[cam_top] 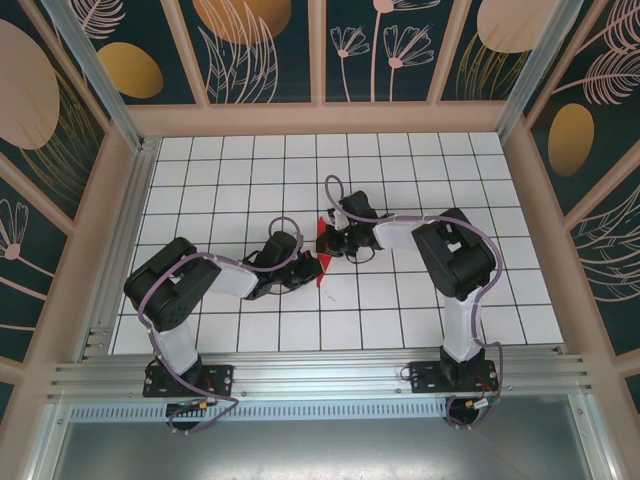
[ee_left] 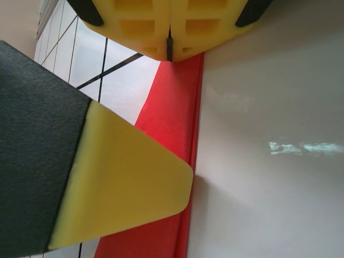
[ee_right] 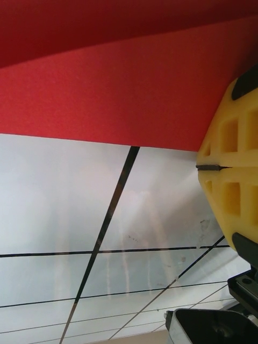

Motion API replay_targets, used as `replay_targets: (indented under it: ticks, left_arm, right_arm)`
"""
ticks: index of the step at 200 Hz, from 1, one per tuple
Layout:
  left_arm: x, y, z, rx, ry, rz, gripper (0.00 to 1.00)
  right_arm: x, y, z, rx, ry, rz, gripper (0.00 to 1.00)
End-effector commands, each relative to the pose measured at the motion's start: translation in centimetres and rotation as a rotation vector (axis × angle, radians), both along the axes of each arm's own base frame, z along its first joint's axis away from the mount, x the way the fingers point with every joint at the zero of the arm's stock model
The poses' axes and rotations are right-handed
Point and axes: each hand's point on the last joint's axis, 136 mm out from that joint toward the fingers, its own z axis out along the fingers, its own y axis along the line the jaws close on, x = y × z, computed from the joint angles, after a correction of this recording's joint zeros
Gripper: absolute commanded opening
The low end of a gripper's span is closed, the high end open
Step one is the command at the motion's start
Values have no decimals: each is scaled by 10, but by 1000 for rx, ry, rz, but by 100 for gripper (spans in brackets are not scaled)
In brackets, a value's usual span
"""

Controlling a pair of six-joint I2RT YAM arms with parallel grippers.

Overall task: Fold a paper plane with a square sheet of paper (pick it up from the middle)
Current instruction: Fold the wing for the fifth time at the center of the table.

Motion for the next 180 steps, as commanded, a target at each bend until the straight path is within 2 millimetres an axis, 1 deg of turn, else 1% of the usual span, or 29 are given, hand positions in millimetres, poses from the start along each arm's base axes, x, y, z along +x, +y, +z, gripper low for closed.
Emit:
replay_targets:
  ticks: [1, 25, 66, 118, 142, 169, 170, 172, 180]
  left_arm:
    - [-25, 32, -52, 173, 134, 23, 0]
    - [-30, 32, -56, 175, 150, 4, 0]
    - [-46, 40, -66, 210, 184, -43, 0]
    - [-55, 46, -74, 235, 205, -66, 0]
    - [-61, 51, -79, 257, 217, -78, 0]
    - [-64, 53, -82, 268, 223, -80, 0]
    - [-64, 53, -82, 268, 223, -81, 0]
    - [-65, 53, -83, 268, 225, -83, 0]
    - [-66, 54, -84, 271, 228, -84, 0]
  right_arm:
    - [-2, 2, -12, -44, 13, 31, 0]
    - [7, -3, -21, -102, 3, 7, 0]
    - [31, -4, -19, -130, -37, -27, 0]
    - [60, -8, -21, -161, -72, -66, 0]
    - [68, -6, -21, -159, -84, -71, 0]
    - [76, -4, -23, -163, -96, -73, 0]
    - [81, -9, -23, -165, -95, -87, 0]
    - [84, -13, -24, -167, -93, -98, 0]
    - [89, -16, -25, -168, -94, -108, 0]
